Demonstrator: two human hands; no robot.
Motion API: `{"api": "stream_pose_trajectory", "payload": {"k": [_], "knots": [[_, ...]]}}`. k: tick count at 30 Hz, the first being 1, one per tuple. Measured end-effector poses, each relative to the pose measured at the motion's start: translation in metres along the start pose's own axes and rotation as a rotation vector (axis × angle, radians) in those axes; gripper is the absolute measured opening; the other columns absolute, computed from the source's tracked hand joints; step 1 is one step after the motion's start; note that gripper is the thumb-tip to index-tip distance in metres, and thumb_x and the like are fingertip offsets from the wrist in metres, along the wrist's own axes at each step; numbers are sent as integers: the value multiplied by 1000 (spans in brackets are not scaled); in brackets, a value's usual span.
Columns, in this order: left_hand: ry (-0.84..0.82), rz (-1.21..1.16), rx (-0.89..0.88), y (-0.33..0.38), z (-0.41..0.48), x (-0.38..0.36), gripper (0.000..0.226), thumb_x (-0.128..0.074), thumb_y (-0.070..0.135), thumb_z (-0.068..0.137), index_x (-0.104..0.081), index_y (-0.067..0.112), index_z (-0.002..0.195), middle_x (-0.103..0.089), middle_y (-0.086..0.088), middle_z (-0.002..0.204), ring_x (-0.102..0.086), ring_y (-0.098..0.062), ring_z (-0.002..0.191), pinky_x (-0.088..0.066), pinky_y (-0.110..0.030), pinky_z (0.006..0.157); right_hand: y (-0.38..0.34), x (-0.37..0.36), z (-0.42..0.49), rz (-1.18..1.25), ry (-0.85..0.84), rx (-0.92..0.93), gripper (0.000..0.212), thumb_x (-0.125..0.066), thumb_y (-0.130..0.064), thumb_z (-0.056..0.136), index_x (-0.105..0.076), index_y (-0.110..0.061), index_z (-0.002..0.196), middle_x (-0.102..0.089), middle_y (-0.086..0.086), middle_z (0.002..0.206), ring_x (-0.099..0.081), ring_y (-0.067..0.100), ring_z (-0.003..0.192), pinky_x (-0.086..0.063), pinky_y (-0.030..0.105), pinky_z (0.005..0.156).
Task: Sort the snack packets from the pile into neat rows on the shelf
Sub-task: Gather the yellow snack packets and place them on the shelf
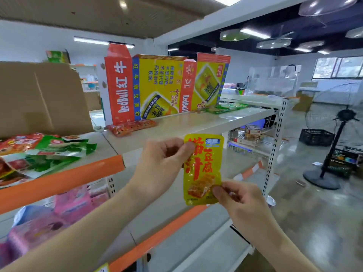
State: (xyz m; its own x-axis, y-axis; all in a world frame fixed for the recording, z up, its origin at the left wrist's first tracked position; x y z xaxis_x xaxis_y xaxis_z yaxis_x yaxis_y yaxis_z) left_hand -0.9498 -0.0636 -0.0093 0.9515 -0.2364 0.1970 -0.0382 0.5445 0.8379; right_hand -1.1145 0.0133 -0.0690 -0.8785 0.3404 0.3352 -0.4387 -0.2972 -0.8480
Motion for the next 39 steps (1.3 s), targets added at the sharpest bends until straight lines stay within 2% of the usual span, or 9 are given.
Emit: {"api": "stream_pose_trajectory", "payload": {"k": [4,6,9,11,15,23,27,34,39], "knots": [[-59,65,-67,-15,26,-31,40,-59,36,89,-61,1,71,-50,-18,64,-45,-15,63,-38,-40,59,21,21,13,-21,58,-46,35,-65,-14,92,-76,-39,71,-62,-5,58,-42,7,53,-33,24,54],[-66,124,-97,-22,45,-44,44,-57,31,96,-56,-5,72,-44,-16,64,-40,-14,62,-33,-38,56,29,34,25,-26,111,-50,32,-65,-11,90,-76,-30,66,-62,-9,54,-46,2,48,-35,15,51],[-108,177,-138,-24,78,-59,42,-53,23,101,-50,-5,70,-43,-15,63,-38,-24,59,-32,-36,56,34,51,50,33,167,-58,39,-65,-10,88,-76,-40,66,-70,-8,62,-58,2,53,-46,15,55],[-101,225,-178,-28,102,-63,40,-53,21,100,-52,-4,69,-51,-23,67,-46,-33,65,-37,-39,59,38,58,70,25,187,-44,40,-67,-8,86,-76,-40,63,-66,-8,55,-50,2,46,-37,12,46],[-63,264,-247,-40,149,-65,38,-55,14,98,-48,-2,64,-47,-19,62,-38,-25,57,-29,-34,54,46,62,112,-48,208,-43,32,-71,-22,81,-72,-51,67,-58,5,52,-40,10,46,-30,17,44],[50,262,-404,-66,207,-53,42,-56,14,97,-42,15,58,-36,1,53,-31,-16,55,-26,-18,52,60,38,186,93,165,14,24,-61,-19,88,-75,-30,73,-59,-5,53,-49,2,51,-37,9,48],[168,246,-326,-76,223,-31,39,-54,17,100,-45,10,62,-37,4,53,-30,-13,53,-24,-22,48,62,13,226,88,145,79,20,-64,-22,90,-74,-27,74,-59,11,61,-49,15,60,-37,23,59],[295,329,-233,-73,249,18,32,-56,18,99,-51,16,68,-44,9,56,-38,-6,52,-33,-22,49,57,-23,306,179,25,333,29,-66,-19,90,-63,0,69,-49,17,61,-39,7,56,-31,17,54],[443,342,-106,-90,272,35,25,-60,23,98,-65,6,80,-54,1,59,-44,-9,51,-36,-29,49,61,-39,363,195,-187,392,32,-59,-10,96,-60,3,67,-43,-12,48,-38,1,50,-28,11,51]]}}
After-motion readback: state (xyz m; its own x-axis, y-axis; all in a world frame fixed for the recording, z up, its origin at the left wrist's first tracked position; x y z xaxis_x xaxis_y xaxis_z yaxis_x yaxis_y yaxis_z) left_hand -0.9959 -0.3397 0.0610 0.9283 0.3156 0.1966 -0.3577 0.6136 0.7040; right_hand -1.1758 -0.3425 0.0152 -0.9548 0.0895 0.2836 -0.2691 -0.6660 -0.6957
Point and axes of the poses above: each hand's wrist, its own z-axis towards the middle knuckle, its own x-axis out of the back of the hand, y = z × x, the point moved 2 cm from there along z, towards the middle knuckle
